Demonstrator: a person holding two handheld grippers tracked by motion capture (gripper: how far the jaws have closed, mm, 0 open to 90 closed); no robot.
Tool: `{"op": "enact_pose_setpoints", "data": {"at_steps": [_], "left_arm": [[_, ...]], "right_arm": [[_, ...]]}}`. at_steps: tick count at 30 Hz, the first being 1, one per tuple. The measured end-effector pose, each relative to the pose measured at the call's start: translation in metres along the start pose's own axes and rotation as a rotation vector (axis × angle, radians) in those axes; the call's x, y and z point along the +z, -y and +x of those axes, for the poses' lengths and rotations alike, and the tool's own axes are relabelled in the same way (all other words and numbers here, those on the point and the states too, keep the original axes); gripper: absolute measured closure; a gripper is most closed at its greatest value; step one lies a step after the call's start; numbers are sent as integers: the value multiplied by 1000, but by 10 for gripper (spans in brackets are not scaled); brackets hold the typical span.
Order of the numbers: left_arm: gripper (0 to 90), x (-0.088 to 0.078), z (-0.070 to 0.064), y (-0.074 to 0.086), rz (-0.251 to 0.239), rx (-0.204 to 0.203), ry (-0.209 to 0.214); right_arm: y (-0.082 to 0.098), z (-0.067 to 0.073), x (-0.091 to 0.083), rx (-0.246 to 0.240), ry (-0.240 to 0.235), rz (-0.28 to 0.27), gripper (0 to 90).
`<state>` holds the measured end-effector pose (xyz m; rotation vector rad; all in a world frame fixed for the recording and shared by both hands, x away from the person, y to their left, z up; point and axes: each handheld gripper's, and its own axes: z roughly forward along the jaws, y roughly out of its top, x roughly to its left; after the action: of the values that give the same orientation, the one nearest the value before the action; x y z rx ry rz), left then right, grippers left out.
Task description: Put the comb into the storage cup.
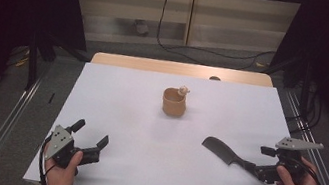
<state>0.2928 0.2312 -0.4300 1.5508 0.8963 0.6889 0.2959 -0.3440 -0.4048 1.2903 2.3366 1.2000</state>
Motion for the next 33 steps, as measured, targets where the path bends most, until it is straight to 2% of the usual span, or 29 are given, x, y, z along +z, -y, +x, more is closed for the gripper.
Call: {"op": "enact_pose_setpoints", "data": {"at_steps": [1,4,8,10,14,15,18,21,26,30,33], "left_arm": [[30,0,0,0,0,0,-1],[31,0,0,0,1,-4,-3],[30,1,-1,0,4,-2,1],[30,2,-1,0,3,-2,6],[30,2,-1,0,4,-3,5],[30,2,0,0,9,1,5],[30,2,0,1,12,-4,6],[30,2,-1,0,9,-4,11],[30,2,0,1,11,-5,4],[31,2,-1,0,8,-1,7],[31,1,0,0,8,-4,3]], "right_arm": [[-3,-3,4,0,-18,10,60],[-6,-4,8,10,-32,16,59],[-12,-3,16,20,-41,63,39],[-15,-4,23,12,-40,73,40],[-22,-5,38,-26,-64,165,58],[-22,-5,38,-26,-64,165,58],[-27,-2,40,-66,-34,217,54],[-27,-2,41,-70,-36,224,62],[-25,-6,42,-79,-21,275,114],[-28,-8,45,-92,-24,356,188],[-28,-7,46,-115,-13,394,258]]}}
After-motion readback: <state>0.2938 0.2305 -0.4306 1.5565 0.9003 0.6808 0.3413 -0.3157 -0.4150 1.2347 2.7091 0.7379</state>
